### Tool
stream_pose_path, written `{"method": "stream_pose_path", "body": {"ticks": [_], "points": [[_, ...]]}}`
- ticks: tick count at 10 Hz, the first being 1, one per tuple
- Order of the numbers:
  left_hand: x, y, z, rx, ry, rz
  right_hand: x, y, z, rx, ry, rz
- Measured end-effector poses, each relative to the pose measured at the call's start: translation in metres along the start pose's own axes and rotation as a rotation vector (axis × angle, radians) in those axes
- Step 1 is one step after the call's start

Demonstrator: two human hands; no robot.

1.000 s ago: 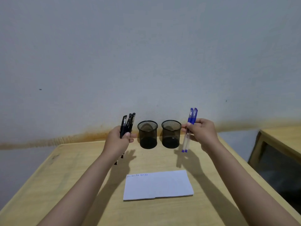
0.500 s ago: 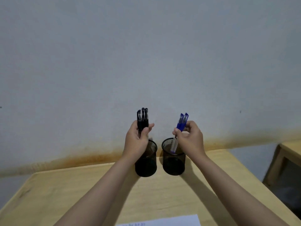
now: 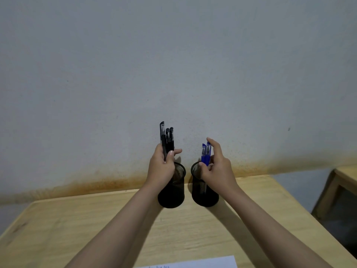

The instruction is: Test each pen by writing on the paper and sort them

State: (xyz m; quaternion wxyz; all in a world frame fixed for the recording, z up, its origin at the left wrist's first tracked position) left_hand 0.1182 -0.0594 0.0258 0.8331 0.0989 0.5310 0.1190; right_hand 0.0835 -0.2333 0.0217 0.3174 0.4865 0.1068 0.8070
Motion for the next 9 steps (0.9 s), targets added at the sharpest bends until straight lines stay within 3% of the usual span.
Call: {"method": "stream_pose_path", "body": {"ticks": [3,5,9], "points": [[0.015,-0.004,0.003,0.068,0.085,0.105,0.001,-0.002,-0.001,-0.014,0.007,-0.006],[0.023,0.005,0.0,0.0,0.186,-0.056,0.002,-0.003,-0.001,-0.004,0.003,-0.018],[0.034,0.039,-0.008,-0.228,0.209,0.075,0.0,0.013,-0.003,-0.118,-0.039,-0.137]]}}
Point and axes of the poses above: each hand's wrist, its own z-axis towards the middle knuckle, its own y-axis out of the back of the hand, x = y × z, the point moved 10 cm from there along z, towards the middle knuckle, and after that the axes turned 1 degree about x, right-handed, at the moved point
